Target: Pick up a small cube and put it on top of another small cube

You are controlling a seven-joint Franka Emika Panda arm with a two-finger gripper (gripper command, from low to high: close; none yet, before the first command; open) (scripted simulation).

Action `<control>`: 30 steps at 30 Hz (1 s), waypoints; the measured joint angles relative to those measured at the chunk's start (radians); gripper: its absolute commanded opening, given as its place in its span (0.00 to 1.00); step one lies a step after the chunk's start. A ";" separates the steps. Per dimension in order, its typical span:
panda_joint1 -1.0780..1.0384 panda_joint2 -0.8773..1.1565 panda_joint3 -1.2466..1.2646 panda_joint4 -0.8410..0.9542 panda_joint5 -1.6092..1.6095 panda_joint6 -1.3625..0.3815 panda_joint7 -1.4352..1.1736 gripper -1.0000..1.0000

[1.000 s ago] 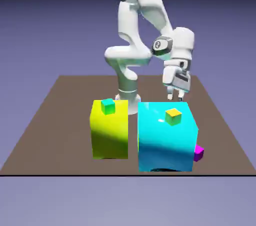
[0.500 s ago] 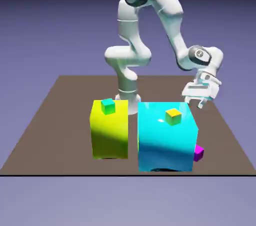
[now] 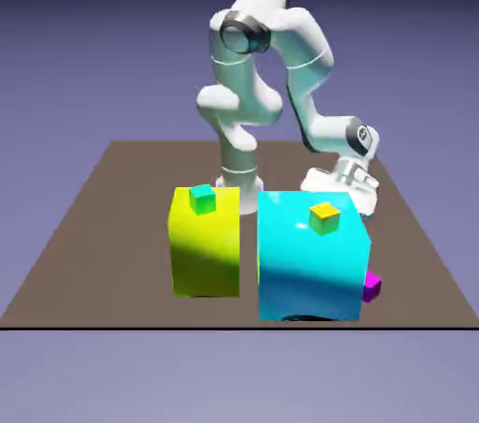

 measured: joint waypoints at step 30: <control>-0.171 0.312 -0.048 -0.201 -0.597 -0.119 0.043 0.00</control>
